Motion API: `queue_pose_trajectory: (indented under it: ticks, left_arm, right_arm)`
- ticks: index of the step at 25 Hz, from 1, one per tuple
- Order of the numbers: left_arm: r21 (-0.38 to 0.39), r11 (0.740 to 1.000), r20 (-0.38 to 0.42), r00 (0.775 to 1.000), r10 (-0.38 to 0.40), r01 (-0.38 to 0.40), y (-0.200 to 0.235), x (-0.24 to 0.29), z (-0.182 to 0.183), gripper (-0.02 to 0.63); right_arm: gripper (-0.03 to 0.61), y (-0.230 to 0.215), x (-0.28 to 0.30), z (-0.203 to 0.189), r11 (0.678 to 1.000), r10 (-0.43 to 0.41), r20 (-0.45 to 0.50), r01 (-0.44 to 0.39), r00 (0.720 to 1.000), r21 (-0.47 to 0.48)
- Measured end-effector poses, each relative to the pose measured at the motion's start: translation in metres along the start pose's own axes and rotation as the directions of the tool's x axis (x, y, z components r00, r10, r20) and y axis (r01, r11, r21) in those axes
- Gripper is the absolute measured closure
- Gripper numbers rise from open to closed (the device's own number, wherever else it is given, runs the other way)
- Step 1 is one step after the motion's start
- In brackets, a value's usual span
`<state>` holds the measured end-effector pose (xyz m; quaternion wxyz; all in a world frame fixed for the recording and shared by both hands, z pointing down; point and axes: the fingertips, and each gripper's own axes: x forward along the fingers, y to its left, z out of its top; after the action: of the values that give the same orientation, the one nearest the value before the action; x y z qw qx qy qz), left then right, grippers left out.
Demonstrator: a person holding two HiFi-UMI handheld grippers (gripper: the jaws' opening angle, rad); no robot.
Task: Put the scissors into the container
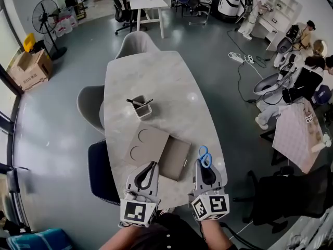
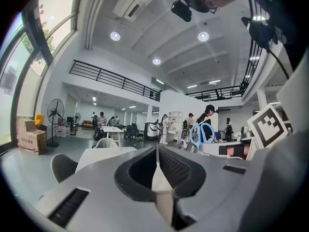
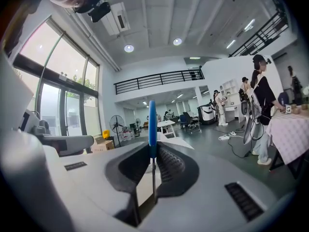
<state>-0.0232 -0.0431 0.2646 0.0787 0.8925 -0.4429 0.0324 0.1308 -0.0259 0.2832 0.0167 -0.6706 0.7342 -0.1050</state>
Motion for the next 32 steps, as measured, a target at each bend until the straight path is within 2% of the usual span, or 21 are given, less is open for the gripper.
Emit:
queue_pose_trajectory:
  ticks: [5, 8, 12, 16, 19, 20, 22, 25, 27, 30, 31, 32]
  left_arm:
    - [-0.014, 1.0, -0.035, 0.999, 0.015, -0.016, 0.006, 0.01, -0.018, 0.584]
    - [-0.041, 0.999, -0.088, 0.996, 0.019, -0.023, 0.004, 0.01, -0.033, 0.584]
    - [-0.064, 0.997, -0.128, 0.991, 0.032, -0.041, 0.013, 0.021, -0.061, 0.584]
    - [-0.089, 0.994, -0.169, 0.984, 0.049, -0.065, 0.019, 0.032, -0.093, 0.584]
    - [-0.107, 0.991, -0.199, 0.978, 0.056, -0.078, 0.019, 0.039, -0.116, 0.584]
    - [-0.111, 0.991, -0.209, 0.976, 0.057, -0.081, 0.02, 0.042, -0.124, 0.584]
    - [-0.12, 0.989, -0.226, 0.972, 0.059, -0.088, 0.021, 0.046, -0.138, 0.584]
    - [-0.136, 0.985, -0.247, 0.967, 0.066, -0.102, 0.024, 0.05, -0.157, 0.584]
    - [-0.143, 0.983, -0.255, 0.964, 0.073, -0.112, 0.027, 0.053, -0.168, 0.584]
    - [-0.152, 0.98, -0.272, 0.959, 0.083, -0.128, 0.029, 0.055, -0.181, 0.584]
    - [-0.155, 0.979, -0.277, 0.957, 0.086, -0.132, 0.03, 0.056, -0.185, 0.584]
    - [-0.157, 0.978, -0.28, 0.956, 0.087, -0.135, 0.031, 0.057, -0.188, 0.584]
  right_arm:
    - [0.545, -0.001, 0.024, -0.022, 0.992, 0.068, -0.047, -0.073, 0.997, -0.104]
    - [0.545, 0.005, 0.033, -0.045, 0.971, 0.121, -0.113, -0.141, 0.986, -0.192]
    - [0.545, 0.014, 0.052, -0.086, 0.913, 0.194, -0.218, -0.257, 0.956, -0.315]
    - [0.545, 0.016, 0.068, -0.127, 0.849, 0.248, -0.316, -0.363, 0.916, -0.385]
    - [0.545, 0.016, 0.079, -0.155, 0.777, 0.266, -0.387, -0.434, 0.883, -0.457]
    - [0.544, 0.016, 0.082, -0.163, 0.738, 0.269, -0.408, -0.459, 0.872, -0.495]
    - [0.545, 0.017, 0.088, -0.179, 0.63, 0.276, -0.45, -0.513, 0.849, -0.583]
    - [0.545, 0.02, 0.093, -0.204, 0.42, 0.315, -0.499, -0.591, 0.807, -0.689]
    - [0.545, 0.021, 0.096, -0.222, 0.275, 0.337, -0.542, -0.632, 0.769, -0.725]
    - [0.545, 0.022, 0.093, -0.252, 0.05, 0.361, -0.615, -0.673, 0.702, -0.738]
    - [0.544, 0.022, 0.092, -0.26, -0.014, 0.366, -0.636, -0.679, 0.68, -0.734]
    - [0.544, 0.022, 0.092, -0.268, -0.066, 0.37, -0.654, -0.683, 0.66, -0.727]
